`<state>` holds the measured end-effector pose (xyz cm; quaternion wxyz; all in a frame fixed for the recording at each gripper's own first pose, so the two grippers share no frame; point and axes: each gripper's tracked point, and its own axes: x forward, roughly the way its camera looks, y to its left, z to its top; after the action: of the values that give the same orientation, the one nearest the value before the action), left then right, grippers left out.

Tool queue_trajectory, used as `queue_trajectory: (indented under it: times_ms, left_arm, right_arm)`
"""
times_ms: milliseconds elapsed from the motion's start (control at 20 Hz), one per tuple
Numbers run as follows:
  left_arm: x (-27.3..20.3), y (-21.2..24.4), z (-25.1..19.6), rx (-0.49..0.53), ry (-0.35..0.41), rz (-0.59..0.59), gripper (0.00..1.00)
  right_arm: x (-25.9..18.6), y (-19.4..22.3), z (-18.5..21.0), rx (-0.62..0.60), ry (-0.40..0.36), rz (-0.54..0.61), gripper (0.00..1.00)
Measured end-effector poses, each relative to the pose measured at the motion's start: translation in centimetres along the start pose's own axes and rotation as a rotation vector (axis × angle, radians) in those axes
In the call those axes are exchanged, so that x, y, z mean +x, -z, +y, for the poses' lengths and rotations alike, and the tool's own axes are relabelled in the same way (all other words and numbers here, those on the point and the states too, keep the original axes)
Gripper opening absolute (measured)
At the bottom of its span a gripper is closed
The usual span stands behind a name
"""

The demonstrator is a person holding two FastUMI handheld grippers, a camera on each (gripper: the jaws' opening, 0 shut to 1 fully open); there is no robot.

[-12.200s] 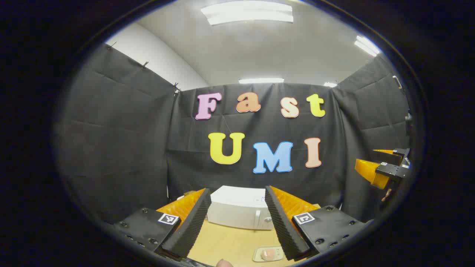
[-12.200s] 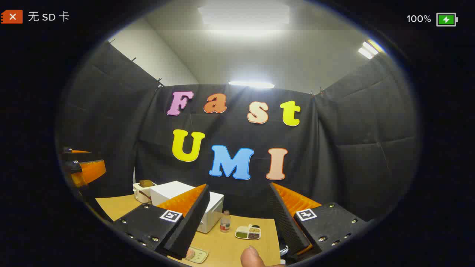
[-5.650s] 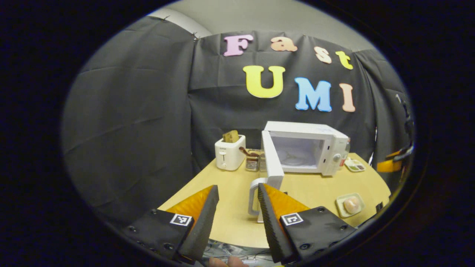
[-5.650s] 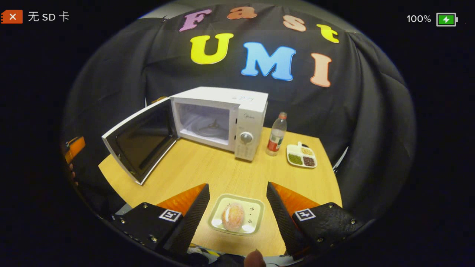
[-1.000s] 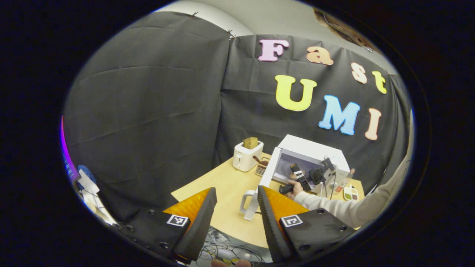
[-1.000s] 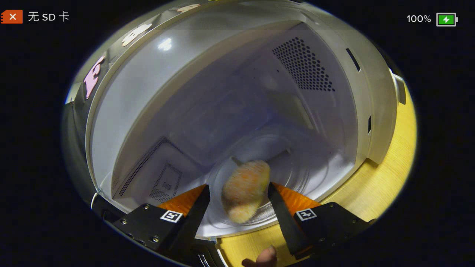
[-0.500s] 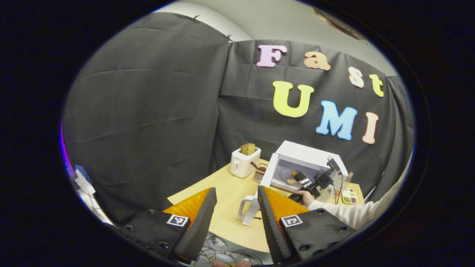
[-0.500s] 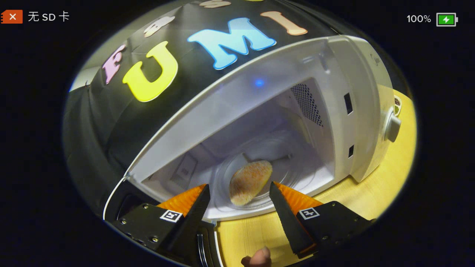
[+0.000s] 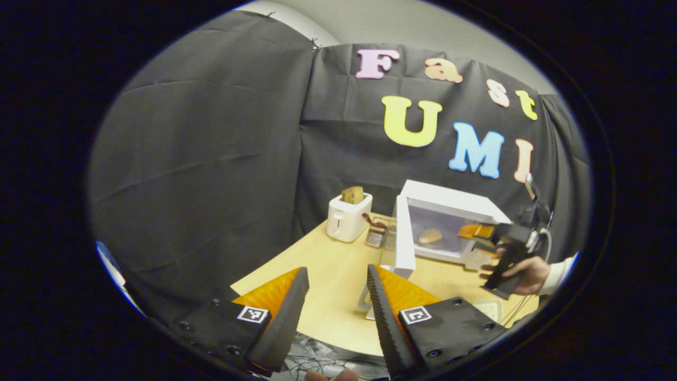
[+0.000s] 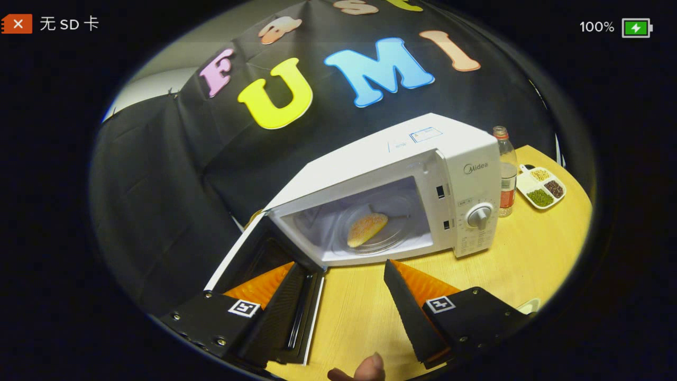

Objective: Open the microwave oven with the left hand, put the food in, and close the microwave oven.

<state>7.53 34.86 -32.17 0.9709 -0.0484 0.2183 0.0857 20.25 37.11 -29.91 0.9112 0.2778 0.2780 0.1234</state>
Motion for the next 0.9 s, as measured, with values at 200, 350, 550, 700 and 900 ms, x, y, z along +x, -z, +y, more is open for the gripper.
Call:
queue_trajectory:
  times_ms: [200,350,550,700,900]
  left_arm:
    - [5.7,2.5,0.2,0.031,0.087,0.043,0.82]
    - [9.2,3.9,-0.2,0.046,0.153,0.055,0.71]
    - [12.9,6.4,-0.8,0.064,0.211,0.101,0.76]
    - [13.6,6.9,-1.8,0.071,0.233,0.119,0.77]
    - [13.4,7.1,-4.3,0.079,0.272,0.119,0.71]
  right_arm:
    - [-7.6,0.8,0.9,-0.114,-0.007,-0.009,0.98]
    - [-12.0,1.0,0.7,-0.154,0.034,-0.037,0.98]
    - [-17.0,1.1,0.1,-0.172,0.089,-0.036,0.98]
    - [-19.5,0.4,-0.9,-0.220,0.133,-0.056,0.98]
    - [-21.2,-0.2,-1.7,-0.225,0.148,-0.061,0.98]
